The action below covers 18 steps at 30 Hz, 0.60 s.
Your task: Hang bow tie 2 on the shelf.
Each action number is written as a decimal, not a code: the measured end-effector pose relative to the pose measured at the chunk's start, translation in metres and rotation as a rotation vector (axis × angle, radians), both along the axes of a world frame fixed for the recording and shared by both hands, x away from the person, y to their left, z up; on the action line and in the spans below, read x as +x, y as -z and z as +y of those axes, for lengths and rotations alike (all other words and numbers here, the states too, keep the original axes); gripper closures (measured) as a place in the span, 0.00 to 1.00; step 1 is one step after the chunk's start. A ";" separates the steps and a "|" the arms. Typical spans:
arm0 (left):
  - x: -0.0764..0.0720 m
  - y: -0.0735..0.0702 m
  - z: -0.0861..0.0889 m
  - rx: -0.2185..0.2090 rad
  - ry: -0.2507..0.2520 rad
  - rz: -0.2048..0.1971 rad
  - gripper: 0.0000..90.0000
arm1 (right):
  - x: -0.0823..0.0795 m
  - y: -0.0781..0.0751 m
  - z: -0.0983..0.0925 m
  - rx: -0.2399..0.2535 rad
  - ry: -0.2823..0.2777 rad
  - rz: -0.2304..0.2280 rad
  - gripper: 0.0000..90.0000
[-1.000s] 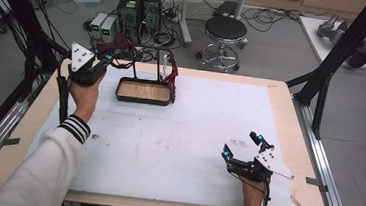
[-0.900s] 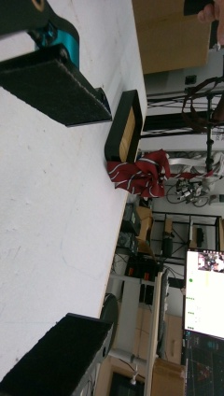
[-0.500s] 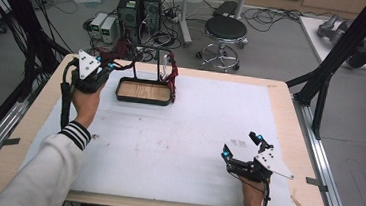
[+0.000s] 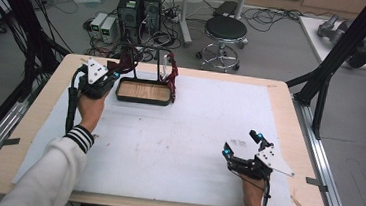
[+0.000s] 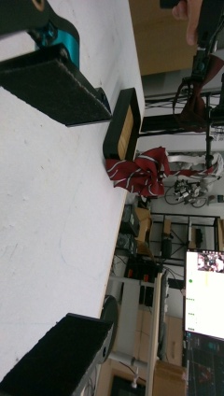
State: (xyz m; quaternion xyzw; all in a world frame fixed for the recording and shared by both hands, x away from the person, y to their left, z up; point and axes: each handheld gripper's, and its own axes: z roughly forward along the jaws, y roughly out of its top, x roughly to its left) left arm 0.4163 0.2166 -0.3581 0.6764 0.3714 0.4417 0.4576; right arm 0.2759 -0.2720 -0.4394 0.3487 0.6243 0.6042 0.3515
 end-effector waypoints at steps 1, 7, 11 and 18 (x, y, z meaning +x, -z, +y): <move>0.001 0.002 0.000 -0.001 -0.003 0.003 0.88 | 0.000 0.000 0.000 0.000 0.000 0.000 0.02; 0.006 0.009 0.000 -0.004 0.006 0.028 0.88 | 0.001 0.005 0.002 -0.014 -0.004 0.011 0.02; 0.010 0.013 0.000 -0.015 0.014 0.041 0.88 | 0.000 0.009 0.002 -0.017 0.005 0.020 0.02; 0.014 0.017 0.005 -0.056 0.021 0.057 0.87 | -0.002 0.014 0.003 -0.031 0.021 0.018 0.02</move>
